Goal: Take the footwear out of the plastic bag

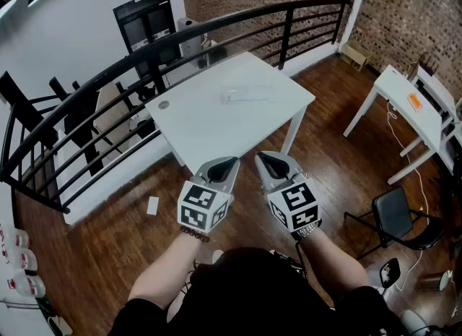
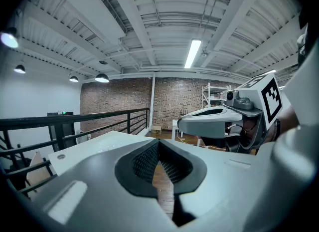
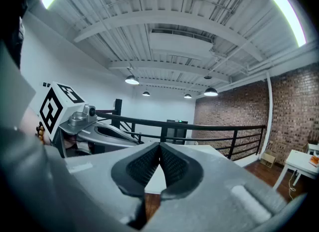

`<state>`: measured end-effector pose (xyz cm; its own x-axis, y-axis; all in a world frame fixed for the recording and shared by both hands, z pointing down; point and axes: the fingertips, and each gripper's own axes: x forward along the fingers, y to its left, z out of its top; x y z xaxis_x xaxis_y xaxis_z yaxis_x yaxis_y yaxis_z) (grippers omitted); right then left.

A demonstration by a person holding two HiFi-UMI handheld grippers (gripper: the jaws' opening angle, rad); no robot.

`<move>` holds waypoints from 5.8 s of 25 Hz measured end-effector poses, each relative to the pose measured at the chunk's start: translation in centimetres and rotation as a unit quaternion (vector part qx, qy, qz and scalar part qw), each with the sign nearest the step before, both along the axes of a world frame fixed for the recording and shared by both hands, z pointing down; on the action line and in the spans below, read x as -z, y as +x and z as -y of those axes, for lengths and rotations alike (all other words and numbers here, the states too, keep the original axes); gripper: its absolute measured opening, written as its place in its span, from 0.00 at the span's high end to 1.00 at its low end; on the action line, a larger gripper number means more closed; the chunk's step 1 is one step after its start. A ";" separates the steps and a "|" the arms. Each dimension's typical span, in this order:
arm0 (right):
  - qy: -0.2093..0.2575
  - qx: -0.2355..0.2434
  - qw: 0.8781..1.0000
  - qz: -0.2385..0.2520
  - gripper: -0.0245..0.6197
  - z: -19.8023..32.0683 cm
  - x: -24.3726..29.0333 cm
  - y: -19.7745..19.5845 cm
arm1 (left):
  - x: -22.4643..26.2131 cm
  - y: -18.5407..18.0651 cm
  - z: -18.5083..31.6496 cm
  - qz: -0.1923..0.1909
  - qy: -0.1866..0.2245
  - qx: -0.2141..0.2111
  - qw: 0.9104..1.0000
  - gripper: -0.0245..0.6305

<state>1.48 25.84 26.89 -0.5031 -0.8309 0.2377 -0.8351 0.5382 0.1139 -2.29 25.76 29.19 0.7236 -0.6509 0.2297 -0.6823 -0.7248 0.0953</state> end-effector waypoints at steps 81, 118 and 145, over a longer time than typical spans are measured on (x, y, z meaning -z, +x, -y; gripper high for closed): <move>-0.173 -0.044 0.984 -0.024 0.98 36.7 -15.5 0.3 | -15.3 -4.3 37.2 0.099 -0.164 -0.004 0.981 0.95; -0.289 0.088 0.937 -0.175 0.87 45.1 -29.0 -3.0 | -26.5 -8.8 44.4 0.160 -0.290 0.073 0.941 0.85; -0.270 0.123 0.933 -0.206 0.97 44.2 -28.6 -4.0 | -27.7 -8.5 45.7 0.167 -0.324 0.046 0.930 0.85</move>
<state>-2.48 -18.37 55.53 -0.4355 -0.4063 0.8033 -0.6244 0.7791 0.0556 -10.74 -19.89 56.86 0.4902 -0.3530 0.7969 -0.8083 -0.5261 0.2642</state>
